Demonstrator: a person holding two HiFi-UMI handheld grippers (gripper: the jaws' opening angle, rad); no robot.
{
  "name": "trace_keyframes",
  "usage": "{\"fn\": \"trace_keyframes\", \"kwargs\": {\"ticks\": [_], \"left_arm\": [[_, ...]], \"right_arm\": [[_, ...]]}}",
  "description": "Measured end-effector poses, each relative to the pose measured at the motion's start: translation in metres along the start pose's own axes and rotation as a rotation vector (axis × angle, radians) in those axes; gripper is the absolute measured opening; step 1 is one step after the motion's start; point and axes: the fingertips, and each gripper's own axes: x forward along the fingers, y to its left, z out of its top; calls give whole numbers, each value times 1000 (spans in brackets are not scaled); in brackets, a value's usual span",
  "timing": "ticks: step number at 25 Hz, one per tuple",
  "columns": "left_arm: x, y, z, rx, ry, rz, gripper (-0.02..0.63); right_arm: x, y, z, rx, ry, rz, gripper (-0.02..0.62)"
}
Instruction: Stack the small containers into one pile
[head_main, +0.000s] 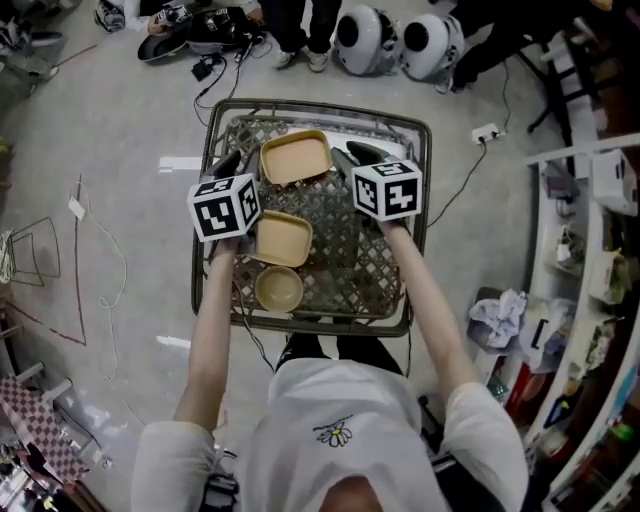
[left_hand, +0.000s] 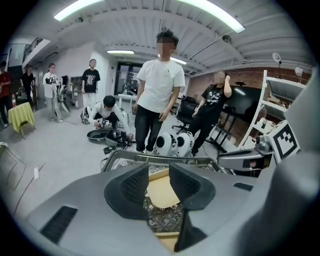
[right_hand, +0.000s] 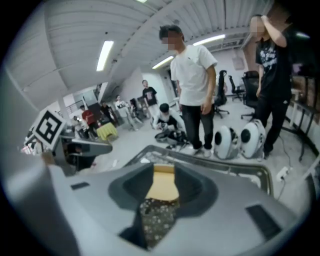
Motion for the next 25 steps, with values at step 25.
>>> {"fn": "trace_keyframes", "kwargs": {"ticks": [25], "left_arm": [[114, 30, -103, -81, 332, 5, 63]], "right_arm": [[114, -58, -82, 118, 266, -6, 62]]}}
